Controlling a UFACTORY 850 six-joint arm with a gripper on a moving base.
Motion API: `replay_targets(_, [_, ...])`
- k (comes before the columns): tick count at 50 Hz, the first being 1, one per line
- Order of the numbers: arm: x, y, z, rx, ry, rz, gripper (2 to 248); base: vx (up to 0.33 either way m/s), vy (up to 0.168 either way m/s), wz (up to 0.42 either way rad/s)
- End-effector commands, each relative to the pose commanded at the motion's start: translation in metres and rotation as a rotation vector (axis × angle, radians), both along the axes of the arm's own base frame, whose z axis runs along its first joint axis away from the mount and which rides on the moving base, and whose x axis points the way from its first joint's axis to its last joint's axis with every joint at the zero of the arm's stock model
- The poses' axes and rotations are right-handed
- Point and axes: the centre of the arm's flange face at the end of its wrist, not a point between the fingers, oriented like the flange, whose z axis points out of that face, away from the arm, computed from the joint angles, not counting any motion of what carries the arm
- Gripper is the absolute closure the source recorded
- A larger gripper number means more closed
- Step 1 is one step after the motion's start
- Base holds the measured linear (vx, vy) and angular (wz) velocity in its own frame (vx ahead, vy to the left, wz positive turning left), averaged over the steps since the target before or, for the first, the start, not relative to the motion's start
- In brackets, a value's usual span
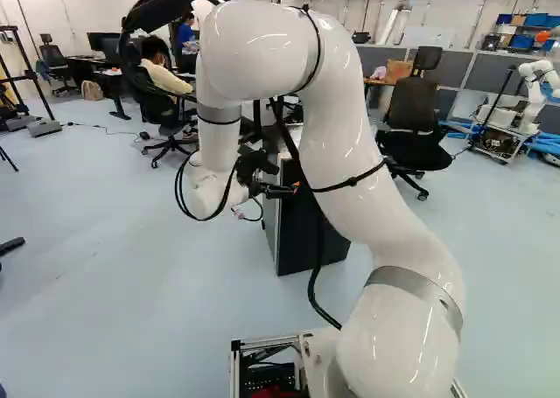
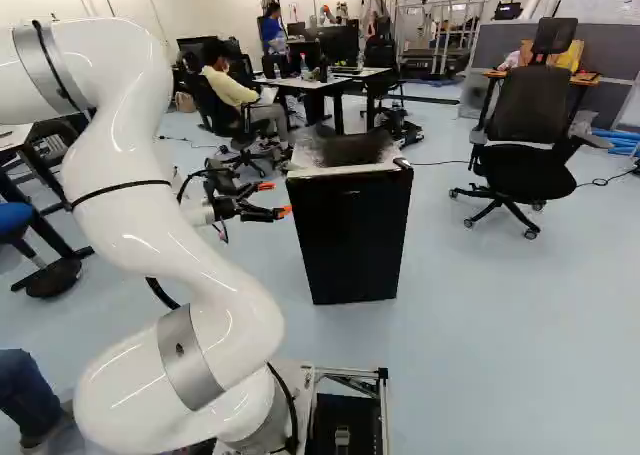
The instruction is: Grab a drink from the fridge
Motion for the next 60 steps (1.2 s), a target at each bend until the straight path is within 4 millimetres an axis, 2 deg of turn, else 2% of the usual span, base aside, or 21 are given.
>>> replay_targets(60, [0.032,-0.026,0.0,0.015,-0.019,-0.082,3,0.0,0.0,0.0])
